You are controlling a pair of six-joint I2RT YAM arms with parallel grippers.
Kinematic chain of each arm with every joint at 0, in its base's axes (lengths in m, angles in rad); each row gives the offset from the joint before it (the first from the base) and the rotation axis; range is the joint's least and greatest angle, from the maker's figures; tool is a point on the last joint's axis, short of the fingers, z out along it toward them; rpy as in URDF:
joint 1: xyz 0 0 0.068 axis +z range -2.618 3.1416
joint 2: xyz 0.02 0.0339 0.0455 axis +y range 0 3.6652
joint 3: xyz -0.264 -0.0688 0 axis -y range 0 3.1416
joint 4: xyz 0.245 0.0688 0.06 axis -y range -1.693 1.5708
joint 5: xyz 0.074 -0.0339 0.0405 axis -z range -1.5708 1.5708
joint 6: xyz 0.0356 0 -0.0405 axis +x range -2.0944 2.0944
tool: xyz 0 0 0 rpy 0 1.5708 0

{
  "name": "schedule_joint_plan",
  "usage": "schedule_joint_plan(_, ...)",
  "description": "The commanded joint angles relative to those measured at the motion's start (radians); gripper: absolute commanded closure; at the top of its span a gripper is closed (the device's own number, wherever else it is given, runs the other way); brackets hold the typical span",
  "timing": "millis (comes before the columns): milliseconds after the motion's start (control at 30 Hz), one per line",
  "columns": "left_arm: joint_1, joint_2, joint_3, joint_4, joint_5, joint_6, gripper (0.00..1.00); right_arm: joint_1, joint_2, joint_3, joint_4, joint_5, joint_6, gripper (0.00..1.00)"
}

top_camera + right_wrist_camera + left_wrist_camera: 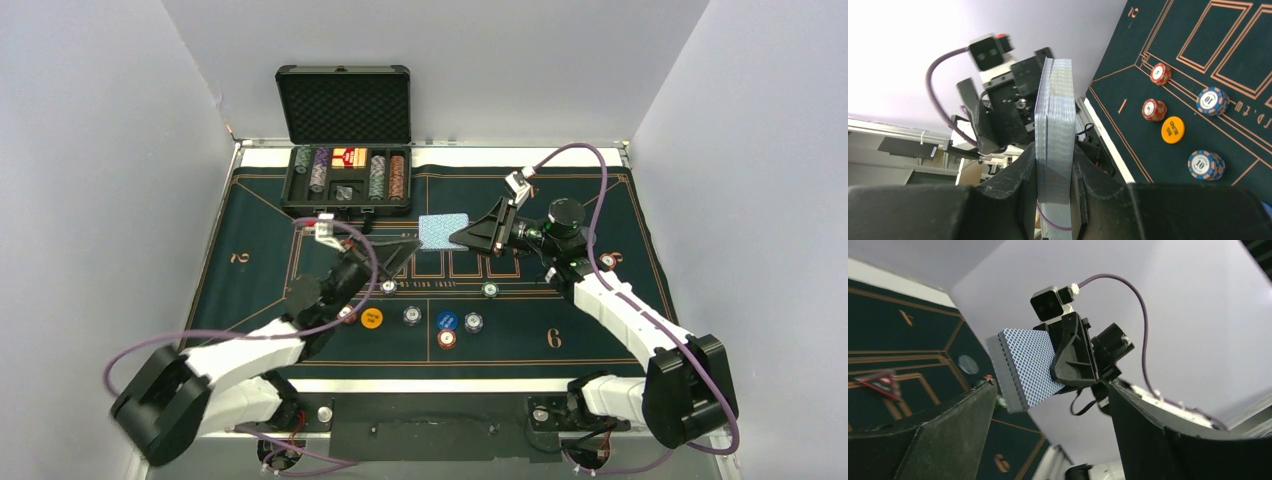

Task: Distribute texas hold em gaming equipment

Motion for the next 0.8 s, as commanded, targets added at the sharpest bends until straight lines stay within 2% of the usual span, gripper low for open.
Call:
schedule_joint_plan(0, 0.027, -0.301, -0.07, -0.347, 0.057, 0.601, 0.13, -0.01, -0.073, 0.039, -0.049, -0.05, -0.06, 1.0)
schedule_joint_plan(33, 0.028, -0.397, -0.076, -0.474, 0.082, 0.702, 0.11, -0.01, -0.085, 0.042, -0.098, -0.055, -0.086, 1.0)
schedule_joint_plan(67, 0.03, -0.44, -0.074, -0.546, 0.135, 0.924, 0.1, -0.01, -0.09, 0.047, -0.151, -0.065, -0.102, 1.0)
schedule_joint_plan(100, 0.03, -0.505, -0.071, -0.681, 0.162, 1.031, 0.09, -0.01, -0.098, 0.05, -0.177, -0.069, -0.136, 1.0)
schedule_joint_plan(133, 0.03, -0.546, -0.066, -0.732, 0.199, 1.223, 0.08, -0.01, -0.099, 0.057, -0.228, -0.083, -0.153, 1.0)
schedule_joint_plan(167, 0.03, -0.557, -0.061, -0.816, 0.206, 1.354, 0.08, -0.009, -0.102, 0.06, -0.251, -0.092, -0.188, 1.0)
schedule_joint_plan(233, 0.033, -0.551, -0.048, -0.867, 0.214, 1.466, 0.08, 0.0, -0.11, 0.081, -0.318, -0.118, -0.235, 1.0)
schedule_joint_plan(333, 0.032, -0.469, -0.04, -0.805, 0.281, 1.512, 0.08, 0.031, -0.129, 0.103, -0.412, -0.158, -0.31, 1.0)
schedule_joint_plan(467, 0.029, -0.337, -0.033, -0.624, 0.362, 1.525, 0.08, 0.06, -0.153, 0.108, -0.495, -0.18, -0.372, 1.0)
schedule_joint_plan(600, 0.019, -0.233, -0.017, -0.5, 0.434, 1.531, 0.08, 0.084, -0.167, 0.086, -0.494, -0.19, -0.381, 1.0)
schedule_joint_plan(767, -0.008, -0.178, -0.034, -0.358, 0.477, 1.486, 0.08, 0.094, -0.148, 0.088, -0.49, -0.199, -0.387, 1.0)
